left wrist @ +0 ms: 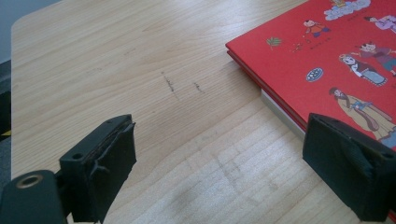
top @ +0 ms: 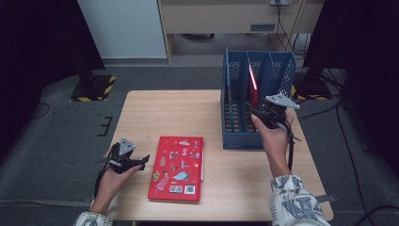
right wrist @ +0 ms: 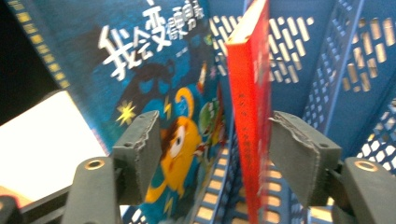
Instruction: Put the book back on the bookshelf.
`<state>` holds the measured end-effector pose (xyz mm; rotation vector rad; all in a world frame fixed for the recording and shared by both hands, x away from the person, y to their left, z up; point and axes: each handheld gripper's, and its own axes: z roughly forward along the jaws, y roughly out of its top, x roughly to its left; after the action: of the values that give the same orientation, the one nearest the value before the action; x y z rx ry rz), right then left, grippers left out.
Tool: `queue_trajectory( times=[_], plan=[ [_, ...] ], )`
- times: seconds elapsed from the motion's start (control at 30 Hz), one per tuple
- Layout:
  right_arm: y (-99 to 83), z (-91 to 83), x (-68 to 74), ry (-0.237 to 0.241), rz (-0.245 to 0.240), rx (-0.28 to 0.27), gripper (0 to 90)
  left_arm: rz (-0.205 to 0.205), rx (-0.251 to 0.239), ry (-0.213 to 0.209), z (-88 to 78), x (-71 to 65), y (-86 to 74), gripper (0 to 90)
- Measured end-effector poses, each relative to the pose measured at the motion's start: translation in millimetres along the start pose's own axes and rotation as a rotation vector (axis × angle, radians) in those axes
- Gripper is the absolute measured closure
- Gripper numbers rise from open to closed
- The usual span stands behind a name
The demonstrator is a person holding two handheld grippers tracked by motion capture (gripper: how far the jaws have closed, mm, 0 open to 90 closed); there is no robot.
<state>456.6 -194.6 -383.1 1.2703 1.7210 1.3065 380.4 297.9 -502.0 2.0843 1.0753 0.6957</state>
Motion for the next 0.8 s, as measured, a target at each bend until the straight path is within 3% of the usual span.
queue_trajectory(
  times=[0.4,0.8],
  plan=[
    [-21.8,-15.3,8.2,0.096,0.014,0.0,23.4,-0.033,-0.007,-0.026,-0.3,0.2,1.0,5.1],
    [-40.8,-24.7,34.4,0.197,-0.006,0.021,15.6,-0.034,-0.015,-0.065,-0.2,-5.7,3.5,4.2]
  ],
)
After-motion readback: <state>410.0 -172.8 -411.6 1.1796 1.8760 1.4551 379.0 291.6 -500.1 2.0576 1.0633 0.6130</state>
